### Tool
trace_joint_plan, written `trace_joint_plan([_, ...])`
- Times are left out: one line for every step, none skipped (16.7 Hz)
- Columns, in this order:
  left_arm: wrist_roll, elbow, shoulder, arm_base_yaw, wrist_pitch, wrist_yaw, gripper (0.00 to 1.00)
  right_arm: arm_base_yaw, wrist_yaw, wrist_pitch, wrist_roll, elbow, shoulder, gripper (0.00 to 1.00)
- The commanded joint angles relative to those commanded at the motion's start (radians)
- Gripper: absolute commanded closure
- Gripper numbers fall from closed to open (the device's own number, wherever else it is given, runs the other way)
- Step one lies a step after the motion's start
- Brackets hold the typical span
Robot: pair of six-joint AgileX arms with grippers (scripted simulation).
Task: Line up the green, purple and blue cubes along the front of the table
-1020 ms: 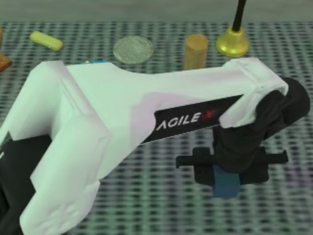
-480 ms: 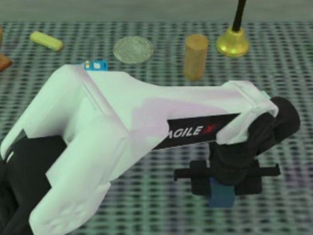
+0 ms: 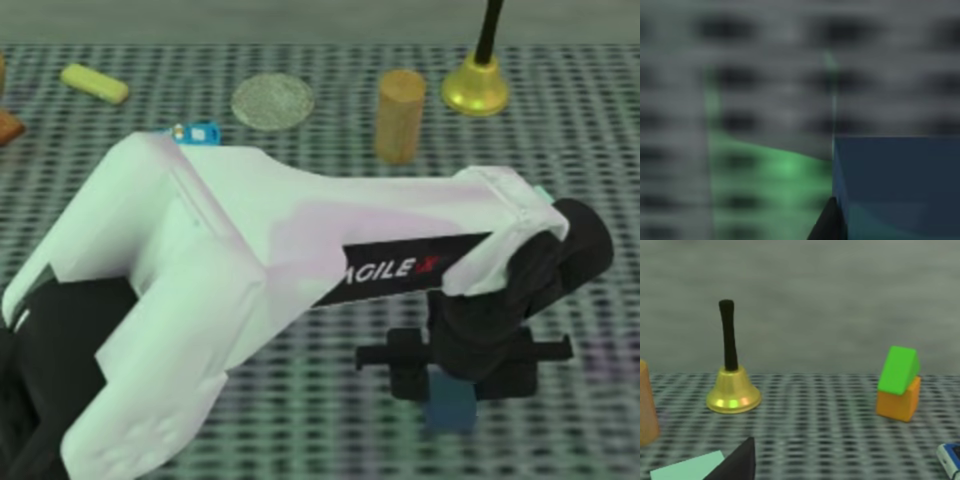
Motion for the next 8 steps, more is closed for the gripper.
trace_joint_plan([0.0, 0.0, 0.0, 0.0, 0.0, 0.0, 0.25, 0.0, 0.0, 0.0, 0.0, 0.0, 0.0, 0.0])
trace_joint_plan([0.0, 0.0, 0.0, 0.0, 0.0, 0.0, 0.17, 0.0, 0.0, 0.0, 0.0, 0.0, 0.0, 0.0])
trace_joint_plan([0.0, 0.0, 0.0, 0.0, 0.0, 0.0, 0.1, 0.0, 0.0, 0.0, 0.0, 0.0, 0.0, 0.0])
trace_joint_plan([0.0, 0.0, 0.0, 0.0, 0.0, 0.0, 0.02, 0.0, 0.0, 0.0, 0.0, 0.0, 0.0, 0.0])
trace_joint_plan([0.0, 0.0, 0.0, 0.0, 0.0, 0.0, 0.0, 0.0, 0.0, 0.0, 0.0, 0.0, 0.0, 0.0])
trace_joint_plan([0.0, 0.0, 0.0, 0.0, 0.0, 0.0, 0.0, 0.0, 0.0, 0.0, 0.0, 0.0, 0.0, 0.0])
trace_joint_plan([0.0, 0.0, 0.0, 0.0, 0.0, 0.0, 0.0, 0.0, 0.0, 0.0, 0.0, 0.0, 0.0, 0.0])
trace_joint_plan([0.0, 0.0, 0.0, 0.0, 0.0, 0.0, 0.0, 0.0, 0.0, 0.0, 0.0, 0.0, 0.0, 0.0])
